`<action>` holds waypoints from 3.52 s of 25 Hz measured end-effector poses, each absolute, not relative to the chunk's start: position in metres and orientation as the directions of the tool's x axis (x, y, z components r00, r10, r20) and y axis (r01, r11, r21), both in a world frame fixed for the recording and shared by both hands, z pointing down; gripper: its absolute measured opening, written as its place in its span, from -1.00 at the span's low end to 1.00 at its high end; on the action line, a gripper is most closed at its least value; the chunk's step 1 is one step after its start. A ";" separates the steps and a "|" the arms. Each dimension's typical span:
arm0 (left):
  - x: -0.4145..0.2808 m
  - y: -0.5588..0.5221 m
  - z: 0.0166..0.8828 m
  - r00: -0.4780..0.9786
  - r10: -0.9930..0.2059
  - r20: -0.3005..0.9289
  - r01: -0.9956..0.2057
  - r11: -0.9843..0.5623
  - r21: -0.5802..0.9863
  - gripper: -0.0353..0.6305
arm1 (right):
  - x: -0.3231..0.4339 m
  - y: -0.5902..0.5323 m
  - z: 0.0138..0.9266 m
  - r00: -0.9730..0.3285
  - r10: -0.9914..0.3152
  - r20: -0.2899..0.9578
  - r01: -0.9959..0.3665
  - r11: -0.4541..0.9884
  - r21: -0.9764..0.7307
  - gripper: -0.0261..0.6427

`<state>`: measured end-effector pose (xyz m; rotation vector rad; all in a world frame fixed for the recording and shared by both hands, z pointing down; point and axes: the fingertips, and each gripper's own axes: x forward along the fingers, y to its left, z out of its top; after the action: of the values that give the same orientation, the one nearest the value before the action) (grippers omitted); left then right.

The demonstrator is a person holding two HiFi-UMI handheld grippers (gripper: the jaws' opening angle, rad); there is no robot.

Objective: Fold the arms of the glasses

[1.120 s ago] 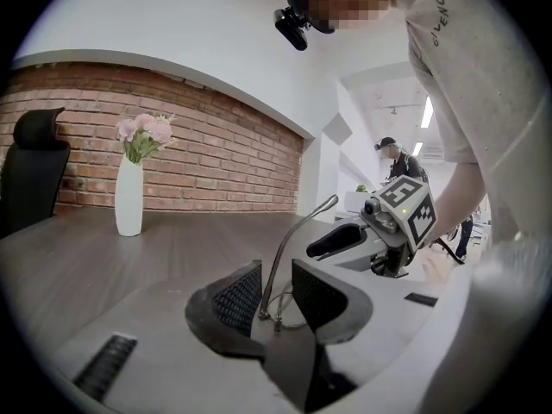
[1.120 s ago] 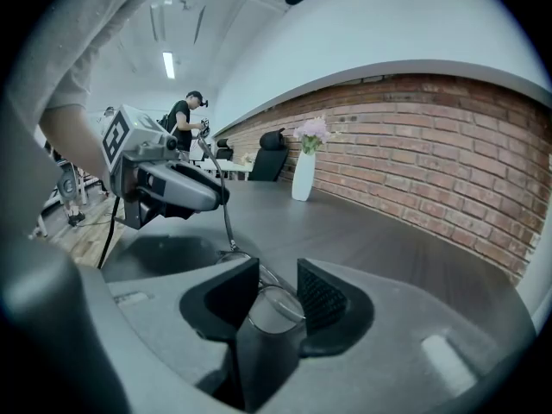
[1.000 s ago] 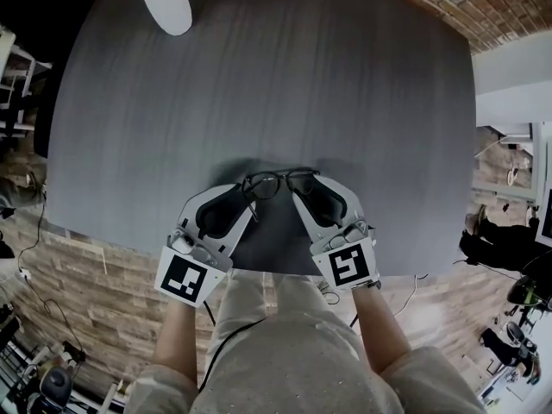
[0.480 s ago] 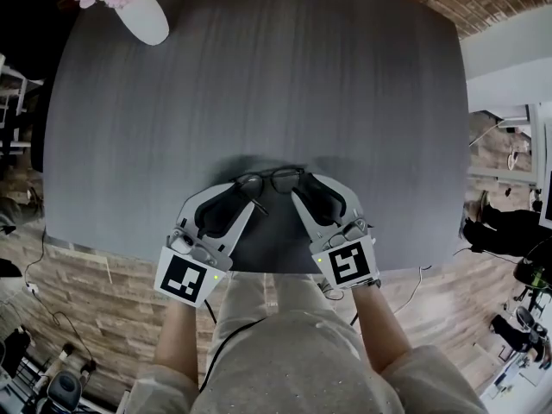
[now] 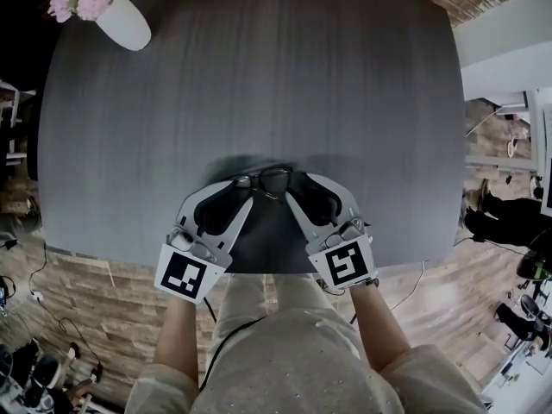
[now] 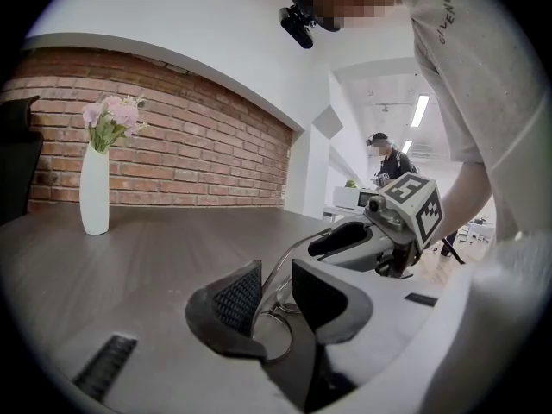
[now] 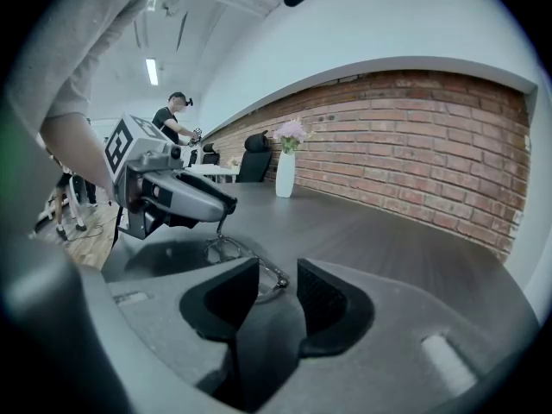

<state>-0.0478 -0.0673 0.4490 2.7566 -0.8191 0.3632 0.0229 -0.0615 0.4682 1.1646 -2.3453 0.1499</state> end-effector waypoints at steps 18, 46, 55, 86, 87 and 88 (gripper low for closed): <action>-0.032 -0.077 0.463 0.804 -0.488 0.340 -0.562 -0.811 0.163 -0.58 | 0.055 -0.063 0.482 -0.416 -0.733 0.539 -0.807 0.570 0.153 -0.54; -0.083 -0.095 0.417 0.693 -0.682 0.234 -0.719 -0.680 0.147 -0.69 | 0.044 -0.077 0.426 -0.457 -0.791 0.407 -0.835 0.540 0.111 -0.93; -0.103 -0.101 0.388 0.638 -0.741 0.210 -0.767 -0.635 0.088 -0.84 | 0.033 -0.089 0.390 -0.492 -0.799 0.344 -0.824 0.556 0.112 -0.93; -0.170 -0.123 0.277 0.508 -0.861 0.027 -0.860 -0.506 0.068 -0.84 | 0.027 -0.108 0.282 -0.521 -0.843 0.133 -0.834 0.536 0.132 -0.93; -0.172 -0.124 0.274 0.505 -0.863 0.021 -0.862 -0.503 0.067 -0.84 | 0.027 -0.108 0.279 -0.521 -0.844 0.127 -0.835 0.535 0.131 -0.93; -0.173 -0.124 0.272 0.503 -0.864 0.017 -0.863 -0.501 0.067 -0.84 | 0.028 -0.109 0.277 -0.519 -0.846 0.122 -0.836 0.532 0.131 -0.93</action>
<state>-0.1732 -0.1239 0.2716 2.6655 -1.5337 -0.0291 0.0276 -0.1088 0.2766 1.4392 -2.5969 -0.0827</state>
